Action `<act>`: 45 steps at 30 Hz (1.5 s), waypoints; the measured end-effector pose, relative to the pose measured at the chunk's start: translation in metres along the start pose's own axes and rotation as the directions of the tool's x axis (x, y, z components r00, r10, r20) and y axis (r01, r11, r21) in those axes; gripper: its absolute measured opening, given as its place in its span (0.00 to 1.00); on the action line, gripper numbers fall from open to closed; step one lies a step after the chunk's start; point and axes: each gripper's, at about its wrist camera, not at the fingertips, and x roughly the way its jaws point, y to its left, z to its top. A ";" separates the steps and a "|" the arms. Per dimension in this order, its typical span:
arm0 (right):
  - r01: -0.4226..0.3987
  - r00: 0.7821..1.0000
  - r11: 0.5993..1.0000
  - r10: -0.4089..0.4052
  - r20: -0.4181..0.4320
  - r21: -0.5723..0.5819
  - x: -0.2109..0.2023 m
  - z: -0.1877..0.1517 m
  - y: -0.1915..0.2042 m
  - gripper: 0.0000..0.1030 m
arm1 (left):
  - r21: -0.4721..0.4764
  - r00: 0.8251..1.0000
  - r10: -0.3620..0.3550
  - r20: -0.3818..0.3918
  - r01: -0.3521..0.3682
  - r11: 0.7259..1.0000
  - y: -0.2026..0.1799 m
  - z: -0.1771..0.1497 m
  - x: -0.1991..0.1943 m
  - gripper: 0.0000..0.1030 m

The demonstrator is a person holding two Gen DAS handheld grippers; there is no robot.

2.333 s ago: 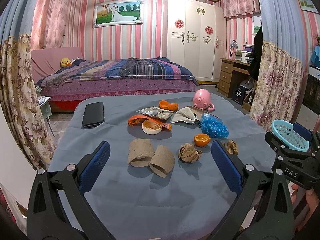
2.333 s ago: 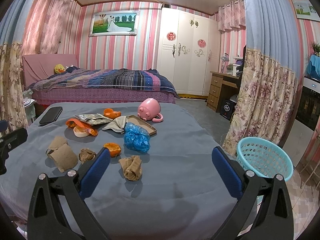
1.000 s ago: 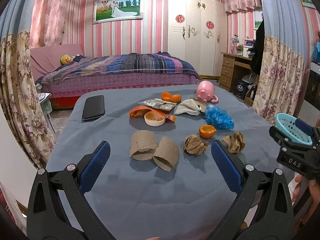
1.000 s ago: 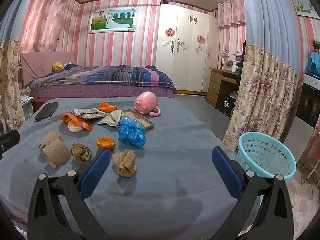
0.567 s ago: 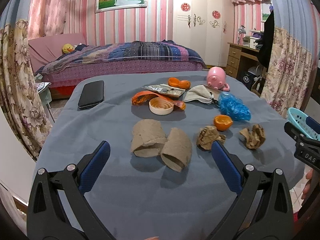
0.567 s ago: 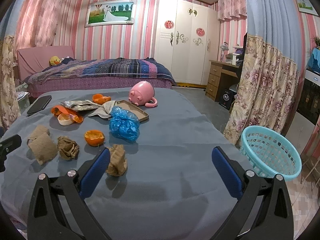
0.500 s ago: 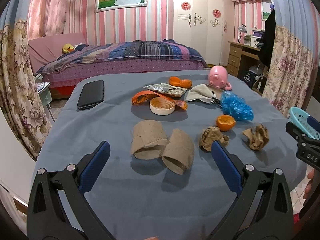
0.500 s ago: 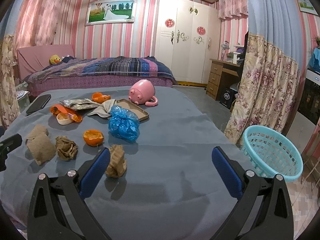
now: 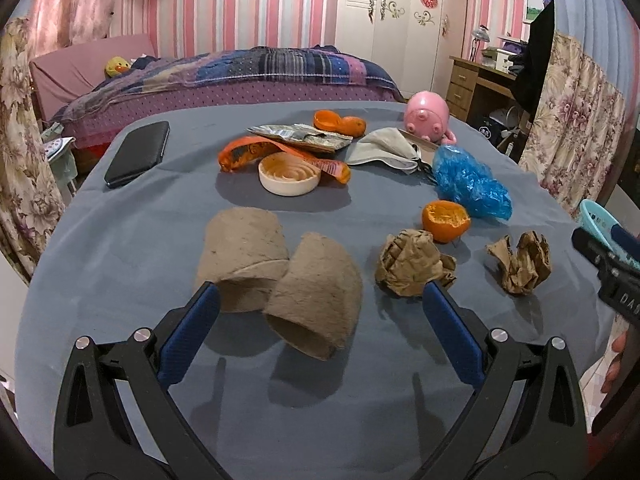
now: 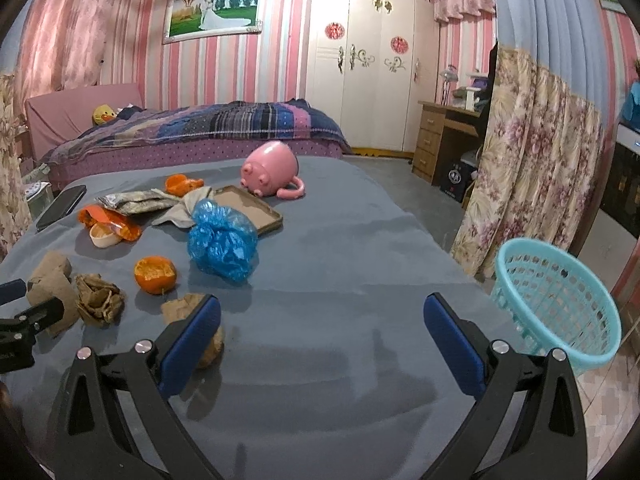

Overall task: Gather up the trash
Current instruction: 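Grasp a cardboard tube with the left tool while the right tool grasps crumpled brown paper, then carry the cardboard tube and brown paper over the light-blue basket with both tools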

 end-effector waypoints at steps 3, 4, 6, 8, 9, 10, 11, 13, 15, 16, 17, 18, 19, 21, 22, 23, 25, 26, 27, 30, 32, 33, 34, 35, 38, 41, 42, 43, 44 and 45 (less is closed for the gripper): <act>-0.004 1.000 1.000 0.004 -0.011 -0.004 0.004 -0.003 0.001 0.96 | 0.012 1.000 -0.012 -0.010 0.013 1.000 -0.005 0.001 0.001 0.95; -0.008 1.000 1.000 0.008 -0.018 -0.001 0.005 -0.003 0.000 0.96 | 0.016 1.000 -0.012 -0.014 0.013 1.000 -0.007 0.001 0.001 0.95; -0.011 1.000 1.000 0.011 -0.023 0.002 0.006 -0.005 -0.001 0.96 | 0.016 1.000 -0.005 -0.006 0.005 1.000 -0.008 0.001 -0.002 0.93; -0.004 1.000 1.000 0.004 -0.027 0.000 0.007 -0.006 -0.002 0.96 | 0.002 0.999 -0.040 0.000 0.040 0.999 -0.005 0.002 -0.005 0.83; 0.000 1.000 1.000 0.000 -0.026 0.000 0.008 -0.006 -0.002 0.96 | -0.007 0.998 -0.065 -0.010 0.065 0.998 -0.004 0.002 -0.005 0.74; -0.002 1.000 1.000 0.002 -0.026 0.009 0.008 -0.007 -0.004 0.96 | -0.010 0.997 -0.075 -0.020 0.075 0.997 -0.004 0.003 -0.004 0.68; -0.005 1.000 1.000 0.005 -0.028 0.015 0.009 -0.007 -0.004 0.96 | -0.007 0.997 -0.075 -0.025 0.075 0.997 -0.003 0.003 -0.004 0.67; 0.003 0.999 1.000 -0.003 -0.035 0.018 0.009 -0.007 -0.006 0.96 | 0.005 0.997 -0.077 -0.026 0.077 0.997 -0.004 0.004 -0.004 0.61; 0.035 0.999 0.999 -0.035 -0.038 -0.002 0.009 -0.007 -0.005 0.96 | 0.003 0.996 -0.090 -0.027 0.090 0.996 -0.003 0.004 -0.005 0.56; 0.039 0.998 0.999 -0.039 -0.039 -0.003 0.009 -0.007 -0.005 0.96 | -0.002 0.994 -0.108 -0.031 0.108 0.994 -0.002 0.004 -0.006 0.47; 0.040 0.998 0.999 -0.040 -0.040 0.000 0.009 -0.008 -0.006 0.96 | -0.010 0.990 -0.138 -0.040 0.138 0.990 -0.002 0.005 -0.006 0.43; 0.041 0.998 0.999 -0.041 -0.038 0.001 0.008 -0.008 -0.006 0.96 | -0.011 0.988 -0.149 -0.041 0.149 0.989 -0.003 0.005 -0.006 0.41; 0.042 0.998 0.999 -0.042 -0.037 0.000 0.008 -0.009 -0.006 0.96 | -0.006 0.988 -0.152 -0.040 0.152 0.988 -0.005 0.005 -0.006 0.41; 0.045 0.998 0.999 -0.046 -0.038 -0.010 0.008 -0.009 -0.005 0.96 | 0.011 0.991 -0.130 -0.036 0.130 0.991 -0.009 0.005 -0.005 0.41; 0.050 0.998 0.999 -0.050 -0.039 -0.016 0.009 -0.010 -0.005 0.96 | 0.016 0.992 -0.122 -0.040 0.122 0.992 -0.011 0.004 -0.003 0.41; 0.052 0.998 0.998 -0.053 -0.038 -0.019 0.008 -0.010 -0.004 0.96 | 0.015 0.991 -0.123 -0.044 0.123 0.992 -0.011 0.004 -0.001 0.41; 0.053 0.998 0.998 -0.053 -0.033 -0.023 0.008 -0.011 -0.004 0.96 | 0.011 0.991 -0.129 -0.042 0.129 0.992 -0.011 0.005 -0.002 0.34; 0.043 0.999 0.999 -0.043 -0.027 -0.025 0.007 -0.011 -0.004 0.96 | 0.014 0.991 -0.126 -0.039 0.127 0.992 -0.010 0.005 -0.003 0.26; 0.033 0.999 0.999 -0.033 -0.024 -0.025 0.006 -0.011 -0.003 0.96 | 0.020 0.992 -0.121 -0.038 0.122 0.992 -0.010 0.005 -0.004 0.21; -0.008 1.000 1.000 0.008 -0.021 -0.025 0.004 -0.011 0.002 0.96 | 0.025 0.994 -0.108 -0.035 0.109 0.994 -0.006 0.005 -0.008 0.19; -0.039 0.999 0.999 0.038 -0.020 -0.034 0.003 -0.011 0.009 0.96 | 0.023 0.995 -0.096 -0.031 0.096 0.995 -0.003 0.005 -0.011 0.19; -0.055 0.998 0.998 0.054 -0.019 -0.040 0.002 -0.011 0.012 0.96 | 0.020 0.996 -0.087 -0.024 0.087 0.996 0.000 0.006 -0.015 0.19; -0.070 0.997 0.996 0.069 -0.016 -0.049 0.000 -0.011 0.017 0.96 | 0.019 0.996 -0.081 -0.019 0.082 0.996 0.001 0.006 -0.017 0.19; -0.081 0.997 0.995 0.080 -0.012 -0.062 -0.002 -0.011 0.022 0.96 | 0.019 0.997 -0.075 -0.011 0.075 0.997 0.004 0.007 -0.020 0.19; -0.110 0.994 0.991 0.109 -0.021 -0.073 -0.002 -0.010 0.033 0.96 | 0.017 0.998 -0.057 0.001 0.057 0.998 0.010 0.007 -0.026 0.19; -0.139 0.990 0.986 0.136 -0.042 -0.091 0.002 -0.009 0.044 0.96 | -0.001 0.999 -0.047 0.001 0.047 0.999 0.015 0.007 -0.027 0.19; -0.145 0.989 0.983 0.140 -0.055 -0.108 0.006 -0.009 0.049 0.96 | -0.010 0.999 -0.042 0.002 0.042 0.999 0.017 0.007 -0.027 0.19; -0.148 0.988 0.982 0.141 -0.061 -0.117 0.008 -0.009 0.051 0.96 | -0.015 0.999 -0.041 0.003 0.041 0.999 0.017 0.007 -0.027 0.19; -0.153 0.987 0.980 0.144 -0.073 -0.129 0.011 -0.010 0.055 0.95 | -0.021 0.999 -0.037 0.002 0.037 0.999 0.018 0.007 -0.027 0.19; -0.168 0.983 0.977 0.156 -0.092 -0.135 0.017 -0.010 0.058 0.95 | -0.024 0.999 -0.034 0.001 0.034 0.999 0.019 0.007 -0.027 0.19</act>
